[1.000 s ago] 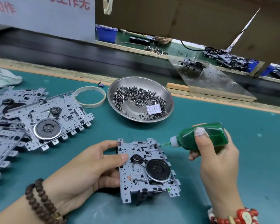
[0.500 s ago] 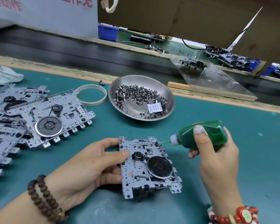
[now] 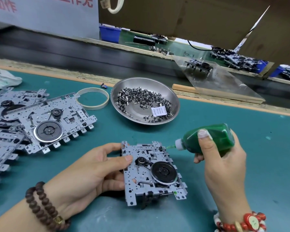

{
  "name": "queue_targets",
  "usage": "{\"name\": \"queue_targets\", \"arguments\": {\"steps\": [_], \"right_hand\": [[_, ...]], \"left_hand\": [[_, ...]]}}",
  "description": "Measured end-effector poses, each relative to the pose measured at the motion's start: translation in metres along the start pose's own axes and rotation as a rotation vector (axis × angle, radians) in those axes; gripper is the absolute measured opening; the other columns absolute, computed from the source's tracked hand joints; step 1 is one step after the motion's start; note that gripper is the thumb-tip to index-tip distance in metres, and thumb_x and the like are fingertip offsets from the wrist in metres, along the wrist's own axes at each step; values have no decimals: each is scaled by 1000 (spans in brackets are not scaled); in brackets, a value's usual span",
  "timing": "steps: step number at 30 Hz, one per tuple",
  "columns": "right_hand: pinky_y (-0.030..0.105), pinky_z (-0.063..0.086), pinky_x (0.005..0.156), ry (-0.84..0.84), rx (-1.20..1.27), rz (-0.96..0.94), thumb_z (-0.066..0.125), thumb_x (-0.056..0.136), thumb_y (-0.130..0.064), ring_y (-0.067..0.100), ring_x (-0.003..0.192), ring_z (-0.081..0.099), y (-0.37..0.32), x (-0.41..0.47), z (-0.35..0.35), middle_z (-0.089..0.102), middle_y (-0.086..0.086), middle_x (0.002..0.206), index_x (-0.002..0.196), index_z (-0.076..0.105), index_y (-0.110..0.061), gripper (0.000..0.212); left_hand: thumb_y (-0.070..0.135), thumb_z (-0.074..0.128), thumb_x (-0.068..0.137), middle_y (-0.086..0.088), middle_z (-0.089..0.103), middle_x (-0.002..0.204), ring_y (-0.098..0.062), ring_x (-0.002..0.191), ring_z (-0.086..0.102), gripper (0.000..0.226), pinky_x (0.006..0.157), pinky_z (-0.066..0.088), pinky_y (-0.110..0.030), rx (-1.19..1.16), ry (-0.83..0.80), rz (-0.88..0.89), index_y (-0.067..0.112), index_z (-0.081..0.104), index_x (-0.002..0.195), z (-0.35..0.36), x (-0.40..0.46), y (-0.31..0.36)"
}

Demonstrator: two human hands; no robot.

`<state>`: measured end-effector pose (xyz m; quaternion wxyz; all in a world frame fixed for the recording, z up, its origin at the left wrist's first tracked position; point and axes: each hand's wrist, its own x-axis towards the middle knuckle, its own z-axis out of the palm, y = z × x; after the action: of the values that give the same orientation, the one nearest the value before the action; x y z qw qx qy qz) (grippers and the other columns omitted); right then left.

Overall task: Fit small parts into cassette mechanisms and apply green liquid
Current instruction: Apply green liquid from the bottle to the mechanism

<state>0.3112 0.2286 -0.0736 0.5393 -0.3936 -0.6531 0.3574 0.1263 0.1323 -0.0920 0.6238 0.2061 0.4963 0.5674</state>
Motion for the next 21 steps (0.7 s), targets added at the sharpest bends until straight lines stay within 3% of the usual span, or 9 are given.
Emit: {"name": "queue_targets", "arguments": {"steps": [6,11,14,21], "right_hand": [[16,45,49,9,-10,-3,59,78,-36,11,44,53,0,1,-1,65,3,74,79,56,-13,24],[16,45,49,4,5,-2,62,76,-42,11,45,54,0,1,1,66,5,73,81,57,-10,33],[15,45,48,-1,20,-2,61,78,-36,11,46,54,0,1,0,65,5,74,81,57,-11,25],[16,45,47,-4,24,-2,64,76,-42,10,47,55,0,0,1,65,-7,71,80,57,-14,29]], "left_hand": [[14,66,62,-18,70,81,-11,41,56,49,38,49,-17,-4,6,1,7,60,110,1,-1,1],[15,67,60,-19,70,83,-12,43,55,50,39,50,-17,-3,9,0,8,61,109,1,1,1],[15,67,60,-19,70,83,-12,43,55,50,39,50,-18,1,6,2,7,62,109,1,0,1],[15,67,60,-18,70,79,-11,41,55,48,38,49,-17,0,10,3,8,61,108,2,-1,1]]}}
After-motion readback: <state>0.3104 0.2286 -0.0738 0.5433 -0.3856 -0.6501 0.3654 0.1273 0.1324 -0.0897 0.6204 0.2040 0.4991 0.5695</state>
